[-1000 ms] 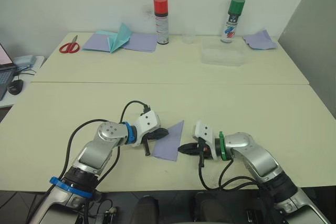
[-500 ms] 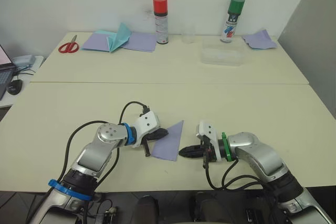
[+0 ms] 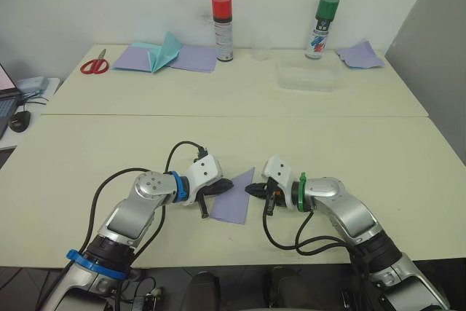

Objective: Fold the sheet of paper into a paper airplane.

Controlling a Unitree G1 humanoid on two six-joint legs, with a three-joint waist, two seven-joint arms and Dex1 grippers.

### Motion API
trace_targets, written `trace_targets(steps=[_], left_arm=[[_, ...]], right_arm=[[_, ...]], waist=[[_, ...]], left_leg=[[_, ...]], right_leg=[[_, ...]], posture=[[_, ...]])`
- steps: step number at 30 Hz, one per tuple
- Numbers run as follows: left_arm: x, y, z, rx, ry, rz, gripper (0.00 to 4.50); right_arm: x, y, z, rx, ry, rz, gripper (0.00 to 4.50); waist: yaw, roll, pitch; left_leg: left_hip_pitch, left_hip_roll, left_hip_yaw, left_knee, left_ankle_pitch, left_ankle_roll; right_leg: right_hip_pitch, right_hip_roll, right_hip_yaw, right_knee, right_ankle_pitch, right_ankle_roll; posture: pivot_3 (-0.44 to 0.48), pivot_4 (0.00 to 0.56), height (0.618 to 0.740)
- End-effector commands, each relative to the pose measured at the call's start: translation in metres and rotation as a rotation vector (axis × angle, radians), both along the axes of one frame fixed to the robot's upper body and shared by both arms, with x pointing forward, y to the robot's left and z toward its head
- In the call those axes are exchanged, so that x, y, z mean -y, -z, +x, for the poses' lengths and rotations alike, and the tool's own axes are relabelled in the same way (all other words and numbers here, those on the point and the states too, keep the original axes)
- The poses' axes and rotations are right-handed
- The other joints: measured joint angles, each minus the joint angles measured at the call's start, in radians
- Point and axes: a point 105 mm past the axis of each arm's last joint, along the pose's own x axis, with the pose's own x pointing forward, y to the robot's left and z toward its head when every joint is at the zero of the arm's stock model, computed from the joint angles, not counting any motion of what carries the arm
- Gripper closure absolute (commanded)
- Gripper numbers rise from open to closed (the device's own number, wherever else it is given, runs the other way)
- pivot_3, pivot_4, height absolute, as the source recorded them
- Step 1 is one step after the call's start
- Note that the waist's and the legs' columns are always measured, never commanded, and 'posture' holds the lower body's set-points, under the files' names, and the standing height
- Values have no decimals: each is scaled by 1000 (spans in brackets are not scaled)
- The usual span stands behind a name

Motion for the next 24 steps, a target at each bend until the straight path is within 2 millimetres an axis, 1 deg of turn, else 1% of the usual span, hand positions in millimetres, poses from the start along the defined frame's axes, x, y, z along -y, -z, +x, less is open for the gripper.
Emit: trace_targets(steps=[1, 3, 5, 7, 9, 12, 15, 18, 20, 24], left_arm=[[-18, 6, 0, -95, -101, -56, 4479], [-26, -6, 3, -125, -149, -141, 3980], [-32, -16, 2, -164, -168, -204, 3517], [-34, -27, -2, -207, -177, -270, 2865], [-38, -32, -3, -236, -201, -308, 2236], [-39, -34, -6, -283, -221, -342, 1319], [-33, -31, -15, -329, -195, -355, 1319], [-26, -26, -19, -347, -192, -355, 1319], [-25, -22, -18, -350, -205, -344, 1319], [-27, -19, -20, -356, -215, -337, 1319]], right_arm=[[1, 13, -4, -29, 0, -43, 4500], [0, 13, -3, -27, -1, -44, 4500], [0, 14, -2, -24, -1, -46, 4500], [0, 15, -1, -22, -1, -50, 4500], [0, 16, 0, -20, 0, -52, 4500], [0, 15, 2, -16, 0, -52, 4500], [0, 15, 3, -12, 0, -52, 4500], [0, 15, 4, -11, 1, -51, 4500], [0, 15, 4, -11, 2, -52, 4500], [1, 15, 4, -12, 2, -55, 4500]], waist=[[0, 0, 0], [-4, 0, 1], [-6, -1, 1], [-6, -1, 2], [-6, -2, 2], [-6, -2, 2], [-10, -2, 2], [-10, -2, 2], [-10, -2, 2], [-10, -2, 2]], left_leg=[[0, 0, 0, 0, 0, 0], [0, 1, 0, 0, 0, 0], [-1, 1, 0, 0, 0, 0], [-1, 1, -1, 0, 0, 0], [-1, 1, -1, 0, 0, 0], [-1, 1, -1, 0, 0, 0], [0, 1, -1, 0, 0, 0], [0, 1, -2, 0, 0, 0], [0, 1, -2, 0, 0, 0], [0, 1, -2, 0, 0, 0]], right_leg=[[0, 0, 0, 0, 0, 0], [-1, 1, 0, 0, 0, 0], [-1, 1, -1, 1, 0, 0], [-1, 1, -1, 1, 0, -1], [-1, 1, -1, 1, 0, -1], [-1, 1, -1, 1, 0, 0], [-1, 1, 0, 1, 0, 0], [-1, 1, -1, 1, 0, 0], [-1, 1, -1, 1, 0, 0], [-1, 1, 0, 1, 0, 0]], posture=[[0, 150, 740], [0, 150, 740], [0, 150, 740], [0, 150, 740], [0, 150, 740], [0, 150, 740], [0, 150, 740], [0, 150, 740], [0, 150, 740], [0, 150, 740]])
